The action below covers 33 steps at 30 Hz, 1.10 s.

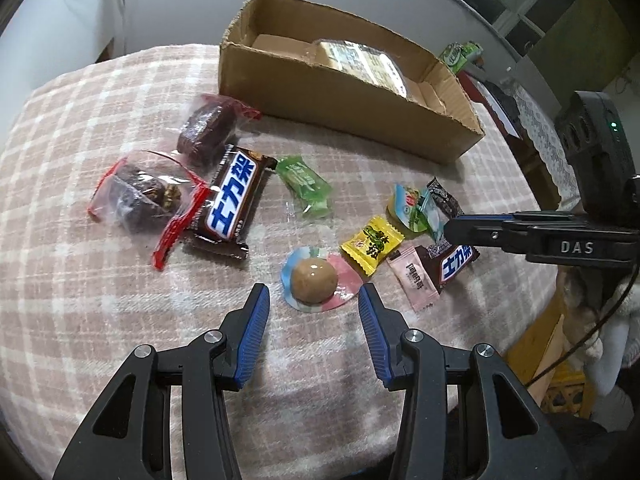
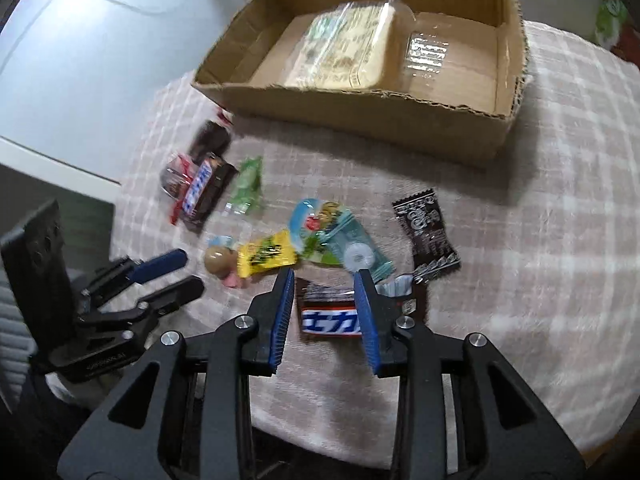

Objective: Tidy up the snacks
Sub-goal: 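Move the right tool to the Snickers bar while the left tool withdraws, then grasp the Snickers bar with the right tool while the left tool grasps the chocolate ball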

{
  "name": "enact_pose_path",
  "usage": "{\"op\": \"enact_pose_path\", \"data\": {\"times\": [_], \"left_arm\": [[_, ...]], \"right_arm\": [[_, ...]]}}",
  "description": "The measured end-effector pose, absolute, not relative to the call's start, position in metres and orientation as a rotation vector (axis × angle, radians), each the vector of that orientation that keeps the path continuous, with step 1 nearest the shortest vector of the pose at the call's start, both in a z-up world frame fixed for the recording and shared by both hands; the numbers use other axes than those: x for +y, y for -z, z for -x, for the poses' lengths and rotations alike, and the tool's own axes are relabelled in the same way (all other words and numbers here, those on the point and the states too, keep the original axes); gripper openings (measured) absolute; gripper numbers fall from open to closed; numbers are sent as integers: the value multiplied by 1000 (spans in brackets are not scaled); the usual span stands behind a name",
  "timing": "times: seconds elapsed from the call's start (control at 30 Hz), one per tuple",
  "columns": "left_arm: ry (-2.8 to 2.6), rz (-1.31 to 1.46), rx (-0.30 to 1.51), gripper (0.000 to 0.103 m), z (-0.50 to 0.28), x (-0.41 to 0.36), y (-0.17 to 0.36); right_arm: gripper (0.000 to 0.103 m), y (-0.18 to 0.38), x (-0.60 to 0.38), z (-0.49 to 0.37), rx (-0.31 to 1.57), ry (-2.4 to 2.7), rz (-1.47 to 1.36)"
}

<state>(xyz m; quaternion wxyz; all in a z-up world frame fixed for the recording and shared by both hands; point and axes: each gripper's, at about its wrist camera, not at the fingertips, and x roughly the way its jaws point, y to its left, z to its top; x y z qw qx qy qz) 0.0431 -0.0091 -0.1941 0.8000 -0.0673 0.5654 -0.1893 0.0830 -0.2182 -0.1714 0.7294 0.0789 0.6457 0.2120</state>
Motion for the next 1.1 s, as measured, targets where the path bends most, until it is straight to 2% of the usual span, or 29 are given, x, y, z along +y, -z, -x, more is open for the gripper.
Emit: {"op": "enact_pose_path", "data": {"times": [0.23, 0.43, 0.63, 0.83, 0.9, 0.97, 1.1], "left_arm": [[403, 138, 1229, 44, -45, -16, 199], [407, 135, 1235, 44, -44, -19, 199], [411, 146, 1233, 44, -42, -19, 196], [408, 155, 1237, 44, -43, -14, 195], [409, 144, 1240, 44, -45, -16, 195], [422, 125, 1249, 44, -49, -20, 197], [408, 105, 1258, 44, -54, -24, 198]], "right_arm": [[32, 173, -226, -71, 1484, -550, -159], [32, 164, -215, -79, 1428, -595, -39], [32, 186, -218, -101, 1510, -597, -60], [33, 182, -229, -89, 1542, -639, -115], [38, 179, -227, -80, 1542, -672, -113], [57, 179, -222, -71, 1538, -677, -64], [58, 180, -206, -54, 1509, -703, 59]]}}
